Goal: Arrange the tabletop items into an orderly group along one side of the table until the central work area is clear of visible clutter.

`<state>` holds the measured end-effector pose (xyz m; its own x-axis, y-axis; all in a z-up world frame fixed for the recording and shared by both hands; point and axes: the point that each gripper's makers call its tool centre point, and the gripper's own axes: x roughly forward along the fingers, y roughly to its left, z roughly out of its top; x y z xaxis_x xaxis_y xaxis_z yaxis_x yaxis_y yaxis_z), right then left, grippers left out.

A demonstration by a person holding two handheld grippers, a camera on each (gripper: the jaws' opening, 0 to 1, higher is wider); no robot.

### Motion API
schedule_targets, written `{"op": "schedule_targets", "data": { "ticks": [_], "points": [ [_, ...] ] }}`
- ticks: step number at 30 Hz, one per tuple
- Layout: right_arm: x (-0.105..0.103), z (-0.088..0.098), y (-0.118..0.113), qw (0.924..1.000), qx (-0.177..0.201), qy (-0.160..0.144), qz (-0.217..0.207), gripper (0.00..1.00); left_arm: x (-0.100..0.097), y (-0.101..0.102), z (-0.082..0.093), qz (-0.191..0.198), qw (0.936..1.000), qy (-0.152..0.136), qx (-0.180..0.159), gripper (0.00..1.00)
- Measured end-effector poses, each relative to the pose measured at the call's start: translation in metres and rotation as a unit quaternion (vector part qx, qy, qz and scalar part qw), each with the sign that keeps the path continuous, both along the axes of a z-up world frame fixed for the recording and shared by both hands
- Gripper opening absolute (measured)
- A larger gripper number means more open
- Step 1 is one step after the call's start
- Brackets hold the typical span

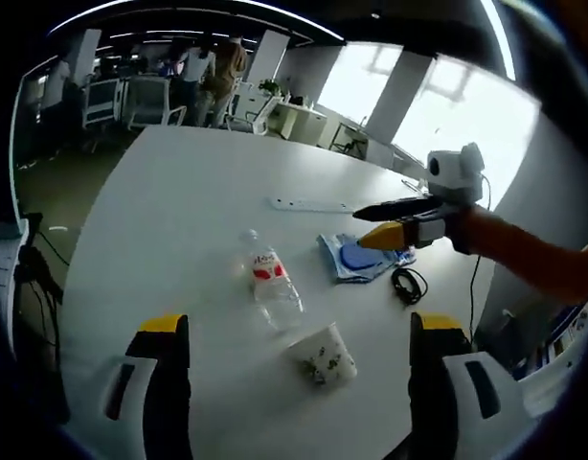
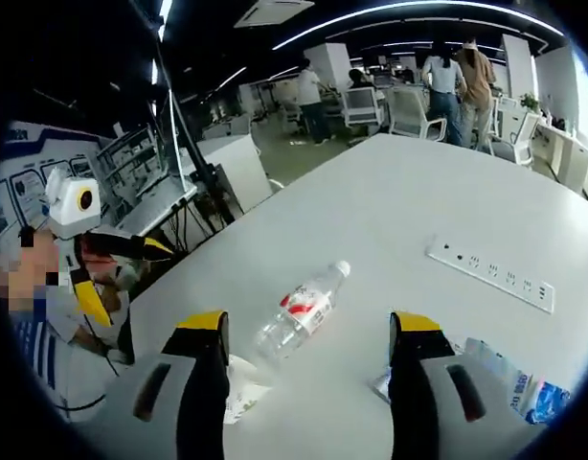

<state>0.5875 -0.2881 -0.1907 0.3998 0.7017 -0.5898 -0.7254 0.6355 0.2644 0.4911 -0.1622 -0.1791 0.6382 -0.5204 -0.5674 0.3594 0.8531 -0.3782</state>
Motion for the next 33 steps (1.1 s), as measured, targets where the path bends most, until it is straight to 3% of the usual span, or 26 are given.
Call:
{"op": "schedule_targets", "data": {
  "ticks": [9, 20, 27, 33],
  "points": [
    [0.029, -0.017, 0.028, 0.9996, 0.013, 0.022, 0.014, 0.66, 0.001, 0.016, -0.013, 0.012, 0.9998, 0.006, -0.014, 0.98],
    [0.057, -0.043, 0.045, 0.998, 0.025, 0.057, 0.015, 0.64, 0.009, 0.024, -0.02, 0.012, 0.9994, 0.001, -0.034, 0.98],
    [0.066, -0.063, 0.054, 0.9932, 0.046, 0.107, 0.002, 0.58, 0.016, 0.026, -0.026, 0.014, 0.9988, -0.003, -0.046, 0.98],
    [0.078, -0.077, 0.063, 0.9784, 0.089, 0.183, -0.036, 0.49, 0.016, 0.023, -0.034, 0.008, 0.9985, -0.001, -0.054, 0.97]
  ]
}}
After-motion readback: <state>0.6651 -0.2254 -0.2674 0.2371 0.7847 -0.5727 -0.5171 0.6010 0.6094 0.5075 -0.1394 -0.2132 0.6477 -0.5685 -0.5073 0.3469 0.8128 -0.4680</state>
